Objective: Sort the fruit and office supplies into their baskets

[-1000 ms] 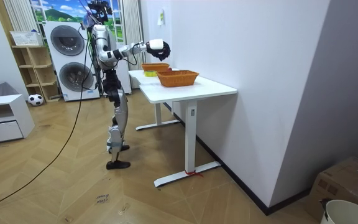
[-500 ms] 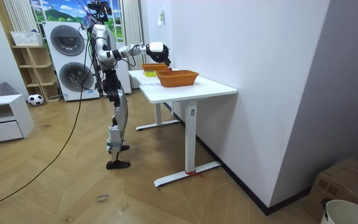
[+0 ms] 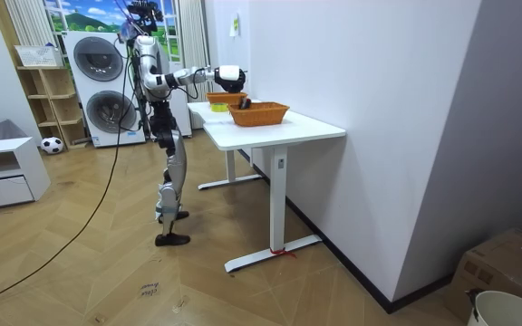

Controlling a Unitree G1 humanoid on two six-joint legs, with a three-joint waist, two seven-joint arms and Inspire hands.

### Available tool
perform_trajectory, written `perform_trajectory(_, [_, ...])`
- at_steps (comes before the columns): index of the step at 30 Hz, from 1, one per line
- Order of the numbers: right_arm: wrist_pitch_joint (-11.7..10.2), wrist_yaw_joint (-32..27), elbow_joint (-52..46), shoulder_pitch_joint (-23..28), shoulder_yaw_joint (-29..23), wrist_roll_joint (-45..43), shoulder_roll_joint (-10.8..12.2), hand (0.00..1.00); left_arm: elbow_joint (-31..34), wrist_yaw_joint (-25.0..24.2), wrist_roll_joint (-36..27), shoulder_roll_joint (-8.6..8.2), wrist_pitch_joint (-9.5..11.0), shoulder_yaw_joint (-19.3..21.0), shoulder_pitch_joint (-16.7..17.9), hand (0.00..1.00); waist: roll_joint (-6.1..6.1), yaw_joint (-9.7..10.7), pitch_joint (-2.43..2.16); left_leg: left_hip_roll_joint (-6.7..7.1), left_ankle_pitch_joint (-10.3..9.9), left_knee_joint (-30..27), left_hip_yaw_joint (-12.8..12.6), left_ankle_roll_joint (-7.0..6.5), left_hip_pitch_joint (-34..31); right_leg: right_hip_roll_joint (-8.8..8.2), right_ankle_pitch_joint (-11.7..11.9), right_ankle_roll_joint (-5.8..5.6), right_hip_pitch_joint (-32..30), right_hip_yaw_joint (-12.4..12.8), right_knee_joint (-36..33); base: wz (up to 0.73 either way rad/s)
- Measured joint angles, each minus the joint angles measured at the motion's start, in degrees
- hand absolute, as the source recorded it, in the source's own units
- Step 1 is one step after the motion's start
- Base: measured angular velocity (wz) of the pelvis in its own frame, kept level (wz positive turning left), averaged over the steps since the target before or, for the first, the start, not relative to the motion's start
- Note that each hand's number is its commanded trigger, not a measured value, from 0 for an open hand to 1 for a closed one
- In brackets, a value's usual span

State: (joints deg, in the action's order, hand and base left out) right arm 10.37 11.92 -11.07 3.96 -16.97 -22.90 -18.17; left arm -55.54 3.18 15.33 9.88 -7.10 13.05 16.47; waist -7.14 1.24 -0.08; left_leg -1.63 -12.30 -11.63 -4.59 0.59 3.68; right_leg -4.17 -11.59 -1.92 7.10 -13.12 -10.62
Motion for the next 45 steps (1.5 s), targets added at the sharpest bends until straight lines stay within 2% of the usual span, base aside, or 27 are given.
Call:
perform_trajectory(8, [0.3,-0.6,1.3,0.0,0.0,-0.2,0.0,0.0,-0.1,0.0,0.0,0.06,-0.1,-0.3,0.1,0.0,0.14,0.0,0.1,-0.06,0.0,0.1,0.0,0.0,-0.2,-0.08,0.0,0.0,-0.1,-1.1,-0.1,0.0])
perform_trajectory(21, [0.4,-0.6,1.3,0.0,0.0,-0.1,0.0,0.0,-0.1,-0.5,0.0,0.06,-0.4,-0.3,0.1,0.0,-0.04,0.0,0.01,-0.05,0.0,0.0,0.0,0.0,-0.1,-0.09,0.0,0.0,0.0,-1.2,0.0,0.0])
perform_trajectory(27, [0.4,-0.6,1.3,0.0,0.0,-0.1,-0.1,0.0,-0.1,-0.5,0.0,0.11,-0.4,-0.8,0.1,0.0,-0.12,0.0,0.03,-0.05,0.0,-0.1,0.1,0.0,-0.1,-0.09,0.0,0.0,0.1,-1.4,0.0,0.01])
perform_trajectory(28, [0.4,-0.6,1.3,0.0,0.1,-0.2,-0.1,0.0,0.0,-0.5,0.0,0.12,-0.4,-0.9,0.1,0.0,0.15,0.0,0.22,-0.05,0.0,-0.1,0.2,0.0,-0.1,-0.09,0.0,0.0,0.2,-1.4,0.0,0.0])
perform_trajectory(34, [0.4,-0.6,1.3,0.0,0.2,-0.4,-0.1,0.0,0.5,-0.3,0.1,0.14,-0.4,-0.9,0.0,0.0,0.11,-0.3,0.16,-0.03,0.0,0.3,0.2,0.0,-0.2,-0.08,0.0,0.0,0.1,-1.5,0.0,0.0])
perform_trajectory(41, [0.4,-0.5,0.2,-0.2,2.5,-0.3,-0.7,0.0,2.6,0.2,0.4,0.16,-0.3,-2.0,-1.0,0.0,0.36,-0.3,0.12,-0.01,0.0,0.1,0.3,0.0,-0.6,-0.07,0.0,0.0,-0.3,-1.2,-0.1,0.0])
perform_trajectory(45, [0.4,-0.6,-1.8,-0.6,4.4,0.0,-0.8,0.0,2.6,0.7,-0.1,0.14,0.1,-2.4,-2.3,0.0,0.82,-1.5,0.3,-0.01,0.0,0.1,0.3,0.0,-0.5,-0.07,0.0,0.0,-0.4,-1.0,-0.1,0.0])
